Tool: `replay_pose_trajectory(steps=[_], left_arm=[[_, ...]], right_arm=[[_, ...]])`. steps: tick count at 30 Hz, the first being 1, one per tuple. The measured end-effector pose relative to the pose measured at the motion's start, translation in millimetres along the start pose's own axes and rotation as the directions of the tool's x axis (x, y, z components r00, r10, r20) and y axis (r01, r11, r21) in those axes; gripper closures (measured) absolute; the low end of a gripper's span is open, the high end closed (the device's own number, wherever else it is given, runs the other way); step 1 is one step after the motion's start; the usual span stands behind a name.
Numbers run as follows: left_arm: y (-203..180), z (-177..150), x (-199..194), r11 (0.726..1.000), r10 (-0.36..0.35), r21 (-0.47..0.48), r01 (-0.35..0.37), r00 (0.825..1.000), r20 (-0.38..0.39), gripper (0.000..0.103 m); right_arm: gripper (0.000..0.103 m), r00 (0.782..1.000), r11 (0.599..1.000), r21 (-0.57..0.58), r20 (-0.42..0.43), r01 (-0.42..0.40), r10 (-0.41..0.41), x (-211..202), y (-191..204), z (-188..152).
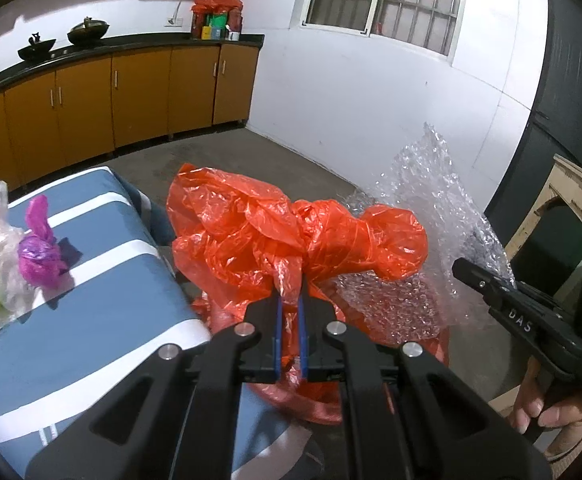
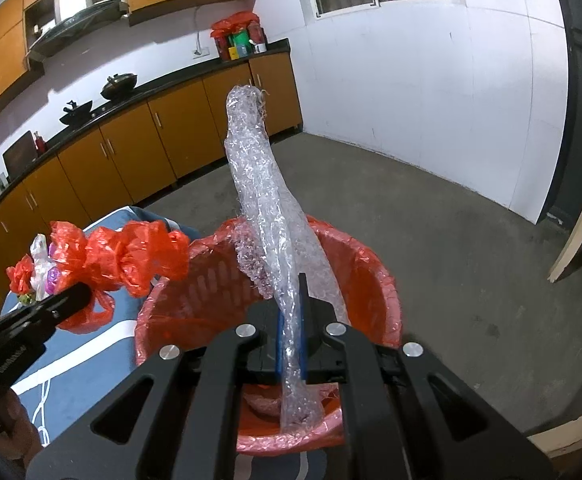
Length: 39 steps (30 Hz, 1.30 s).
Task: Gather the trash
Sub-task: 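Carry the bubble wrap and red bag to the red wastebasket and open both tools, then move both tools back over the remaining trash on the table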
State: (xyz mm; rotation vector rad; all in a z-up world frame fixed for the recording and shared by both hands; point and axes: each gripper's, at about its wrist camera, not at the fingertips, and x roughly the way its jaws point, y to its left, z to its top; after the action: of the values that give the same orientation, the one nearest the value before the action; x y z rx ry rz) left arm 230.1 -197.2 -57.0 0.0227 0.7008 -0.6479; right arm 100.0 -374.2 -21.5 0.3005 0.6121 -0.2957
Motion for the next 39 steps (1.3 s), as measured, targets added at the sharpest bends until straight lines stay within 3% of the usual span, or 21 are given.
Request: replay_pose_trajectory(steps=[4,8,19,27,34,39], left_arm=[[-3.8,0.5,8.8,1.0,-0.014,0.0,0.014,1.0,-0.017,0.094],[-5.5,-0.9,15.5,1.0,-0.018,0.003,0.019,0.999,-0.03,0.088],[8.9,-8.5,7.5,0.999,0.037,-0.007,-0.037,0.999,-0.023,0.073],[38.2,-19.8,-18.7,0.99,0.139,-0.038,-0.139,0.99,0.011,0.058],[83.2,-31.3,-57.8,0.961,0.271,-0.08,-0.266,0.96,0.062,0.047],[125.9,-44.9,-87.9,0.92,0.381,-0.129,-0.37,0.921,0.081,0.043]], right_arm=[[0.095,1.0,1.0,0.002,0.002,-0.008,0.008,0.9,-2.8,0.8],[0.065,1.0,1.0,0.011,0.011,-0.017,0.017,-1.6,-6.1,-1.4],[0.065,1.0,1.0,-0.011,0.009,-0.007,0.008,-0.7,-3.1,-2.2],[0.065,1.0,0.997,-0.078,0.016,-0.024,0.026,-0.6,23.5,-2.1],[0.065,0.996,0.987,-0.137,0.003,-0.088,0.089,5.5,65.4,-1.7],[0.065,0.988,0.969,-0.194,-0.015,-0.154,0.154,13.7,112.4,-4.1]])
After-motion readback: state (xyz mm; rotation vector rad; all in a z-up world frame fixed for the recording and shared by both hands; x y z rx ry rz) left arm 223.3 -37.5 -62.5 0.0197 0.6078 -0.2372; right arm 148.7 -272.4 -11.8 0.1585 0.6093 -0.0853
